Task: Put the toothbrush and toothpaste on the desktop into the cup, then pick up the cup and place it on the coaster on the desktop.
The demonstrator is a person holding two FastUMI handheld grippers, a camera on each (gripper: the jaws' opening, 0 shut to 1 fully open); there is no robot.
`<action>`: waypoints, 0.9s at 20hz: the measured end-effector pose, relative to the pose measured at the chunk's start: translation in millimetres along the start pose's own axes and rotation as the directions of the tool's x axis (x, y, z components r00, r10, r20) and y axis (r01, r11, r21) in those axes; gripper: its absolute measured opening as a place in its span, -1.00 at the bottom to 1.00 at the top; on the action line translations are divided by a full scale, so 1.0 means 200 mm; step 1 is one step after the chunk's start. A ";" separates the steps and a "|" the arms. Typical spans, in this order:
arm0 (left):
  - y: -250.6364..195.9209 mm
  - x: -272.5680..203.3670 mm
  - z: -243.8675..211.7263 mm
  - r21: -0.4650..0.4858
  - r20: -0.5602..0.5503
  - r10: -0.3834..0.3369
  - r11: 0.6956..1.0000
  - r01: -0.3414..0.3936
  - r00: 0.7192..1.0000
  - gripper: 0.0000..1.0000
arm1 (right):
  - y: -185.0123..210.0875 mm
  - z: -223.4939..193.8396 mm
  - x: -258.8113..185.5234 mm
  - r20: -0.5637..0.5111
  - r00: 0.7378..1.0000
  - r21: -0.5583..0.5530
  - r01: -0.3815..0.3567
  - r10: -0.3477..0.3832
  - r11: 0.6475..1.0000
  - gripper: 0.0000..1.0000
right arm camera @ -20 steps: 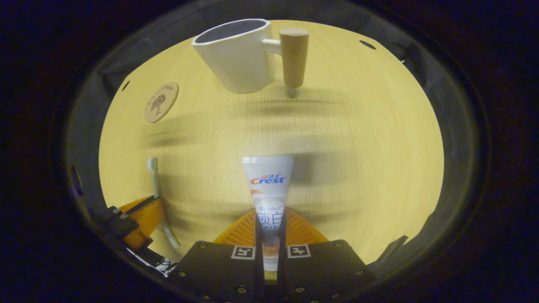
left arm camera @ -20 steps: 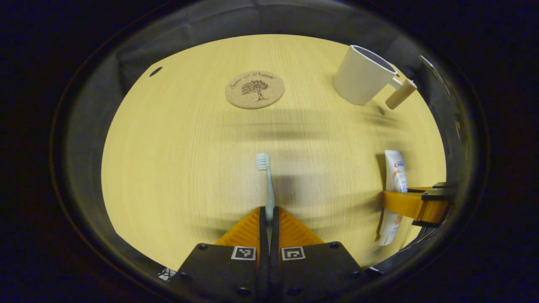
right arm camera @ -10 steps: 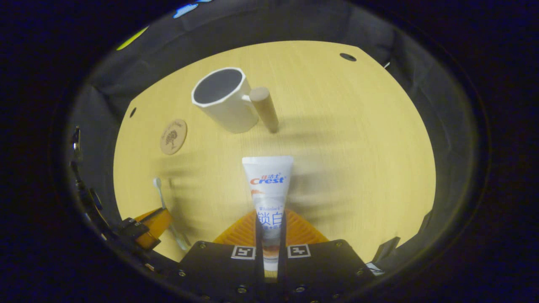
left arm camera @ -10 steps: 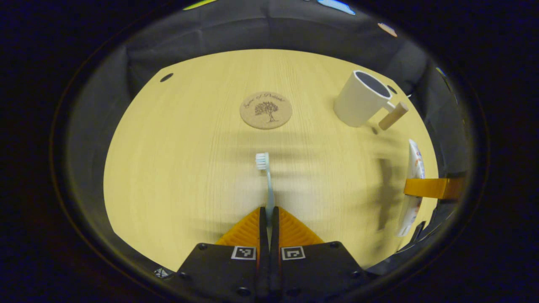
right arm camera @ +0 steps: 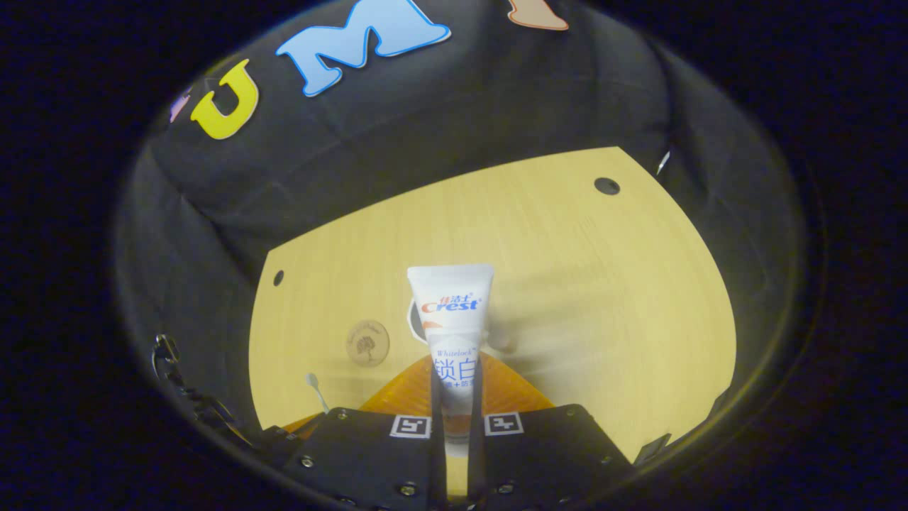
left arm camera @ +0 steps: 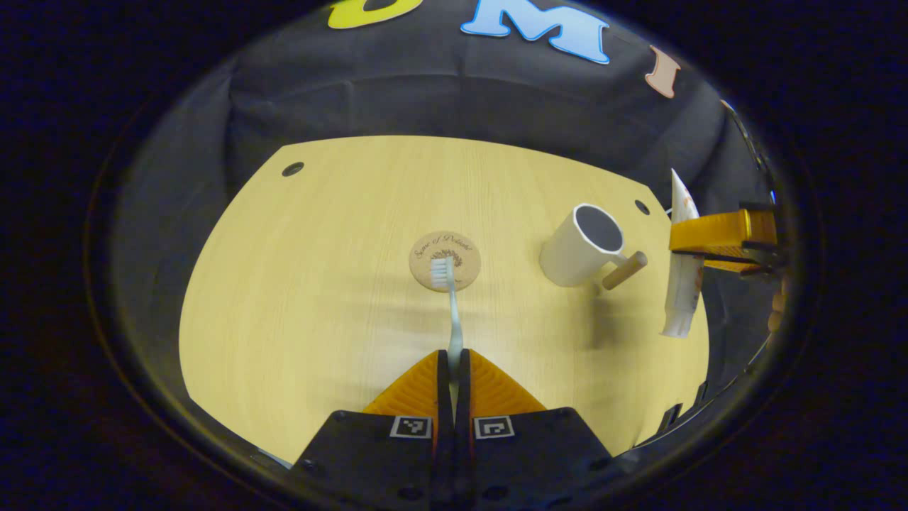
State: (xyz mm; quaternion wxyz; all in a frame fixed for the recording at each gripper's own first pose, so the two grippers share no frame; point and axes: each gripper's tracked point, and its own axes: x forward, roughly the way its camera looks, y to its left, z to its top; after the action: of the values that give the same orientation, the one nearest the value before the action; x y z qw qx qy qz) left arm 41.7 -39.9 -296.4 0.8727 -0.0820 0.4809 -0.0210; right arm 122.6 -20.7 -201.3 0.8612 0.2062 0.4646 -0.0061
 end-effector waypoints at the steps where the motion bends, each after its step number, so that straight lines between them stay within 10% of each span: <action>1: 0.01 -0.02 0.03 -0.001 0.011 0.001 1.000 -0.001 1.000 -0.84 | 0.03 0.06 0.02 0.028 1.000 -0.004 -0.010 0.010 1.000 -0.75; 18: 0.16 -0.33 0.08 -0.083 0.025 0.070 0.994 -0.068 0.997 -0.85 | 0.10 0.34 0.48 0.317 0.948 -0.126 0.033 0.009 0.992 -0.75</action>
State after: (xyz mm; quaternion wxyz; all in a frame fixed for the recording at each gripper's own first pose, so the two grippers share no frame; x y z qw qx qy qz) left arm 19.4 1.6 -238.7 0.8753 -0.1013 0.4719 0.0300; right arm 235.5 -9.2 -237.8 0.9360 0.1436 0.3210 -0.0143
